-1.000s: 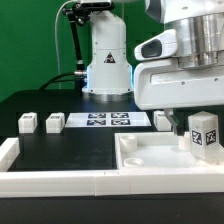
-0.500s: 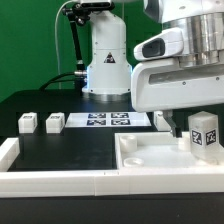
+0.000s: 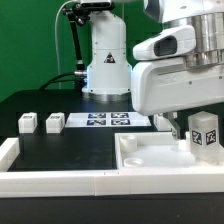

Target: Assemble square table

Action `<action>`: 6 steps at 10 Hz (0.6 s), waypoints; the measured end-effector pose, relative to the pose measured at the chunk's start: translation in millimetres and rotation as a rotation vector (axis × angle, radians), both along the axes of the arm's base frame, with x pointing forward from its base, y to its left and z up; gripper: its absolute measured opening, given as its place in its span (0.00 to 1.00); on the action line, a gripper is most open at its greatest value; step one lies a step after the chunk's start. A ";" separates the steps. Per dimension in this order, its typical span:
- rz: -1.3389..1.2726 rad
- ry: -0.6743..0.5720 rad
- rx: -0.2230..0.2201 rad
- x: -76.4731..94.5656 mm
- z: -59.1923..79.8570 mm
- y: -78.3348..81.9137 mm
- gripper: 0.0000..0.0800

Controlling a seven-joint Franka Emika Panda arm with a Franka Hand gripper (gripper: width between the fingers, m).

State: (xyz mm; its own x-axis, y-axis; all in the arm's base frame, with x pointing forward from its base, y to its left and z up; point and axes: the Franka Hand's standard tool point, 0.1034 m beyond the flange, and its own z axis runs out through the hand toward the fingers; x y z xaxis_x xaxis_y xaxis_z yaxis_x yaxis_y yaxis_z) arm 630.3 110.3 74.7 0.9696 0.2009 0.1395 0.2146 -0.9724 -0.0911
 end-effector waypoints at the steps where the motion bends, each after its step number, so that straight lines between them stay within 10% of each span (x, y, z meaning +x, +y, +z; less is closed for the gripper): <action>1: -0.006 0.001 0.001 -0.1 -0.4 -0.3 0.80; 2: -0.006 0.001 0.000 -0.1 -0.5 -0.4 0.80; 4: -0.006 0.002 0.000 -0.2 -0.6 -0.4 0.36; 6: -0.011 0.002 0.001 -0.2 -0.7 -0.4 0.36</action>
Offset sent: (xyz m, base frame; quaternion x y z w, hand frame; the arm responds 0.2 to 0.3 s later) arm 0.0000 0.0000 0.0000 0.0000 0.0000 0.0000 1.0000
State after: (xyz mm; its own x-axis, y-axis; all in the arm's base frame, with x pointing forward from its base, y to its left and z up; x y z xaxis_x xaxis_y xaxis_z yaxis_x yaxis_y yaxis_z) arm 630.1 109.9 74.0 0.9721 0.1903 0.1374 0.2039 -0.9746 -0.0927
